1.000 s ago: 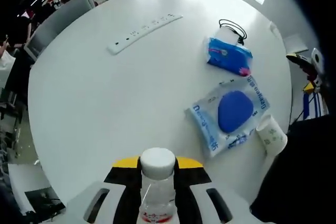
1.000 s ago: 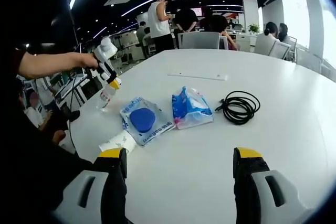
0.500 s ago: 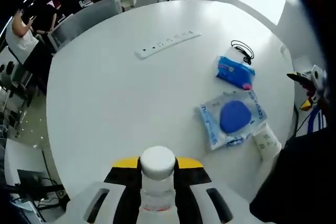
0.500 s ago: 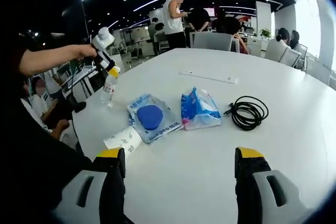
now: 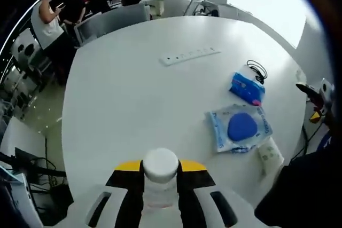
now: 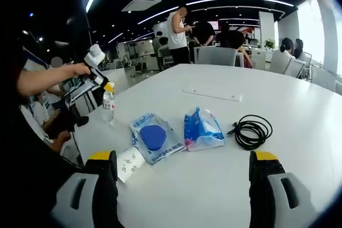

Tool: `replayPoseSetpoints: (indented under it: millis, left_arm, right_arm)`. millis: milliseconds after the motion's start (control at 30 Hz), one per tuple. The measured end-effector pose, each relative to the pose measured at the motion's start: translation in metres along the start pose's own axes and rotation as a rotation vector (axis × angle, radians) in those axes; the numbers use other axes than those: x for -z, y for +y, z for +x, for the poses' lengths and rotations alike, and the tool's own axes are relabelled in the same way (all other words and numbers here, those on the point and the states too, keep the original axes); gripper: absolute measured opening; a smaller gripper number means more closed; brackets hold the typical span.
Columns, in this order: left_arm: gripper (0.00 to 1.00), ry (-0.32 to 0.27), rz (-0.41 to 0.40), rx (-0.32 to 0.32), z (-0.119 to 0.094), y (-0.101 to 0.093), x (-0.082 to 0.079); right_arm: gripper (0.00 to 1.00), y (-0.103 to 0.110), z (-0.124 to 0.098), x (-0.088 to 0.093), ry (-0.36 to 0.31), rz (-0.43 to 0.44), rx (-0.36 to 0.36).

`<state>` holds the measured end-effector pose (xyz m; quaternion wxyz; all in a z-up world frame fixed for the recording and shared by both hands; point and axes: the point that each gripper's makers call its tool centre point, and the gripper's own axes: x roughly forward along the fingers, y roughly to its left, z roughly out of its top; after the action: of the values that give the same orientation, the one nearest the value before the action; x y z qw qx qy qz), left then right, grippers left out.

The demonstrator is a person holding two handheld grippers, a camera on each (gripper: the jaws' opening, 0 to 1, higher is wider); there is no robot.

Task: Arrange the tabletop items into an orderly group along one side of the table until the central work area is clear of visible clutter.

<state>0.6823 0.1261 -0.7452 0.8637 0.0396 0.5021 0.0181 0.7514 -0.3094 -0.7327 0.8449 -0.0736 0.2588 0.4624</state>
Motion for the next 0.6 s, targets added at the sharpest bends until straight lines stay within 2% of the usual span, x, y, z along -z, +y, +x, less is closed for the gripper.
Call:
replayPoseSetpoints:
  millis: [233, 600]
  left_arm:
    - [0.2, -0.055, -0.083, -0.031, -0.01, 0.007, 0.01]
    - [0.2, -0.109, -0.149, -0.083, -0.021, 0.005, 0.021]
  right_arm:
    - [1.0, -0.009, -0.005, 0.003, 0.015, 0.001, 0.02]
    - [1.0, -0.016, -0.007, 0.006, 0.024, 0.013, 0.033]
